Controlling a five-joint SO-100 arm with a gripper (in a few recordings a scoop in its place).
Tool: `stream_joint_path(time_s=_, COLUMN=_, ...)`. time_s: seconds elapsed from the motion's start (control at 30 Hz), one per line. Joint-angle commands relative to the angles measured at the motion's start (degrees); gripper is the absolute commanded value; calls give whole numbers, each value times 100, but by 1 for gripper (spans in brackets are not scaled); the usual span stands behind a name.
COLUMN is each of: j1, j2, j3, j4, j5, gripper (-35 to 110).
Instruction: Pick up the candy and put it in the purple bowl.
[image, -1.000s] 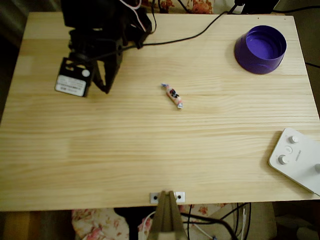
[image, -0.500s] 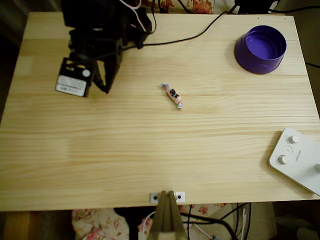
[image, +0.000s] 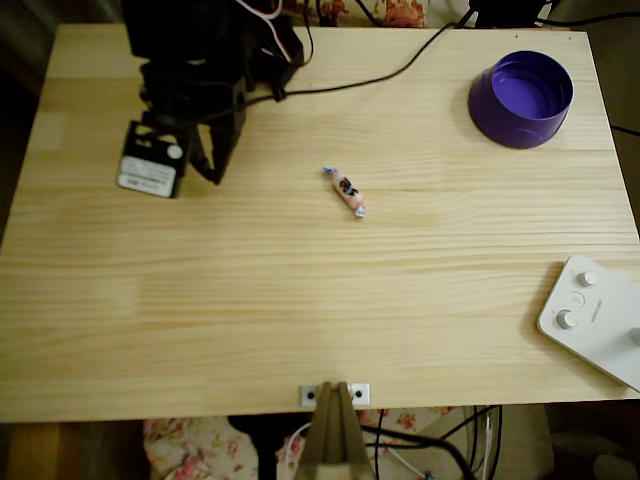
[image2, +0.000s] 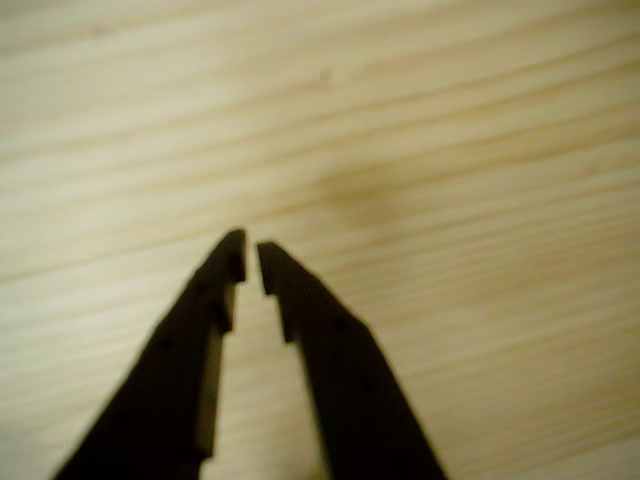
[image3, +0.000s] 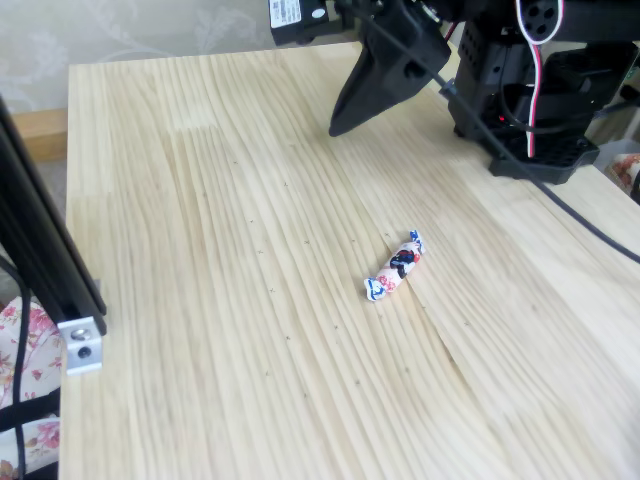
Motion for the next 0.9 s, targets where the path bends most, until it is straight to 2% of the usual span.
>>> stream_joint_path(time_s=0.0, j1=-44, j2=-176, j3=-738, j4=79, j5=79, gripper=-1)
stream_joint_path(time_s=0.3, j1=-404, j2=-501, j3=-1257, j4=272, j5=334, gripper=-1)
stream_joint_path(time_s=0.53, j1=-53, j2=483, j3=-79, j4=9, j5=-26, gripper=-1)
stream_joint_path(time_s=0.87, j1=53, j2=545, j3=-35, j4=44, j5=211, gripper=-1)
